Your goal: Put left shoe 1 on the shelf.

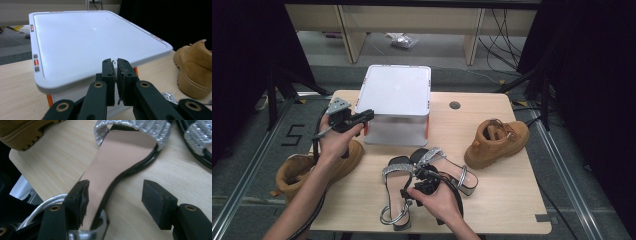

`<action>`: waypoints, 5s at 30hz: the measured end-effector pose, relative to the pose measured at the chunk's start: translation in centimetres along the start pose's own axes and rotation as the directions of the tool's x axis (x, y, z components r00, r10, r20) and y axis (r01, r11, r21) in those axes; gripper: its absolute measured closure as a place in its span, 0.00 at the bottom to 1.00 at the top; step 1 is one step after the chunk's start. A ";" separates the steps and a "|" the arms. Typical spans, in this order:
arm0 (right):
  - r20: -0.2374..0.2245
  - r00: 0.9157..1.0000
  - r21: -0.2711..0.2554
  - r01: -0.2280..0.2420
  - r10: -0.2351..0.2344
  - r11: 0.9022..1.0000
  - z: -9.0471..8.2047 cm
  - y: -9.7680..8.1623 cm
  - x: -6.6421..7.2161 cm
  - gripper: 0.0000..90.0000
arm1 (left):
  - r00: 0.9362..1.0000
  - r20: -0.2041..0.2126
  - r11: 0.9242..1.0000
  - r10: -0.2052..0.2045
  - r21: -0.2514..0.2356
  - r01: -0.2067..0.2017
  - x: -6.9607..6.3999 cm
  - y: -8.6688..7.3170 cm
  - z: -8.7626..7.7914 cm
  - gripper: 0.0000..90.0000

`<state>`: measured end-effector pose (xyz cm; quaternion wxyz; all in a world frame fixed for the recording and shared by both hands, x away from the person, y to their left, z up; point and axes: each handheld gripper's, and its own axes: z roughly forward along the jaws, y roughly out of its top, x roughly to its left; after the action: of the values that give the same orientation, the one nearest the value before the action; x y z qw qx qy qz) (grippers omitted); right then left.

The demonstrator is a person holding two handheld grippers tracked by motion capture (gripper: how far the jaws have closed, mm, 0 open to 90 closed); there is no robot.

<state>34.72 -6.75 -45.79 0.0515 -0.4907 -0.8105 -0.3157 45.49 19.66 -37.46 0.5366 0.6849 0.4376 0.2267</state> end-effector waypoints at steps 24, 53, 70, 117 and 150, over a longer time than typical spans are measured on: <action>0.058 0.998 0.133 -0.041 0.034 0.990 3.8 1.4 2.8 0.33 | 0.989 -0.143 0.999 0.038 0.041 -0.032 2.8 0.6 4.2 0.94; 0.098 0.995 0.218 -0.051 0.030 0.975 5.2 1.8 3.3 0.31 | 0.982 -0.185 0.998 0.035 0.062 -0.024 2.6 0.7 4.2 1.00; 0.105 0.980 0.358 0.120 -0.168 0.926 3.4 2.6 1.9 0.45 | 0.983 -0.177 0.997 0.041 0.072 -0.029 2.7 0.8 4.2 1.00; 0.252 0.968 0.054 -0.022 0.007 0.998 7.8 14.8 1.4 0.48 | 0.987 -0.156 0.997 0.029 0.076 -0.017 3.1 0.9 4.1 1.00; 0.267 0.963 -0.035 -0.035 0.043 0.999 9.7 15.3 1.4 0.34 | 0.988 -0.152 0.996 0.033 0.087 -0.020 3.1 1.0 4.1 1.00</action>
<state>48.90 4.66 -45.91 -0.0595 -0.5453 -0.7955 -0.2574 50.62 19.99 -38.34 0.4687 0.6935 0.4776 0.2670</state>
